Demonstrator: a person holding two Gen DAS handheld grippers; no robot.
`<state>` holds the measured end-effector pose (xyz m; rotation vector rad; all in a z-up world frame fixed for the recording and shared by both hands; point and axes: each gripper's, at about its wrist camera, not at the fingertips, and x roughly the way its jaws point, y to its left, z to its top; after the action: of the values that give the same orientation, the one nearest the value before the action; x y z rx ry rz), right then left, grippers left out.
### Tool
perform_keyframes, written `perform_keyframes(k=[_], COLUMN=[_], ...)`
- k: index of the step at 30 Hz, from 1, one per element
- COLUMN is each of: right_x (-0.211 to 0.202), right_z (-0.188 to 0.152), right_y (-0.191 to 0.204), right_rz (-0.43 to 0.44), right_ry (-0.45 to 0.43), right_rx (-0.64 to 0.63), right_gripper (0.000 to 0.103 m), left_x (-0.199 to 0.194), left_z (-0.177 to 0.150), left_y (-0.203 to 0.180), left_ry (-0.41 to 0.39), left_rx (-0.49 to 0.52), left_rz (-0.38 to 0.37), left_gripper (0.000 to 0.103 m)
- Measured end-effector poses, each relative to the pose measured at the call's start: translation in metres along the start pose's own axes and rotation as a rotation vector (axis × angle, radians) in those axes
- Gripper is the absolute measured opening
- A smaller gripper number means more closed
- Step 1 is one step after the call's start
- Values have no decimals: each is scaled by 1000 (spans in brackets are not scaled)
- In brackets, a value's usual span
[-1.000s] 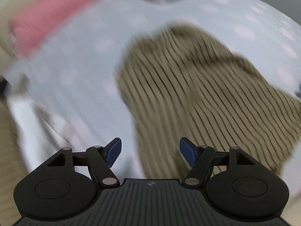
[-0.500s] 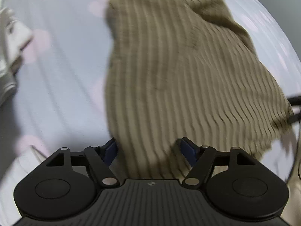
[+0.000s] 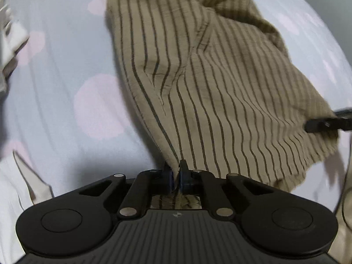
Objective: Fold clothes
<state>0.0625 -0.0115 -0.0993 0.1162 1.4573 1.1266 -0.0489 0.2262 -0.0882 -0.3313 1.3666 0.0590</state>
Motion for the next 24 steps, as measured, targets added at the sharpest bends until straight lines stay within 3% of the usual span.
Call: perform_keyframes(k=[3,7,17,19,21,24], right_x=[-13,-42,-97,-106,-100,-75], right_z=[9,22,63,68,66,56], right_y=[-3,-7,-15,-15,-16,-21], right_rz=[37,16,-27,-10,-39,-138], right_ry=[6,-2,123,136,154,189], right_rx=[43,6,-19,-24,-50,-106], right_gripper=[10,10,10,10,10,11], left_x=[-12,-33,-77,-70,-58,-41], left_z=[-2,-8,-29,-24,-20,-24], left_y=[-7,-16,2,8,6,-4], left_ry=[-3,-7,42,58,90,125], left_rx=[-40,-90,-205,-189,-144,27], left_rz=[-35,-104,-269,-238,-153,4], left_gripper=[2,2,3,4,5,12])
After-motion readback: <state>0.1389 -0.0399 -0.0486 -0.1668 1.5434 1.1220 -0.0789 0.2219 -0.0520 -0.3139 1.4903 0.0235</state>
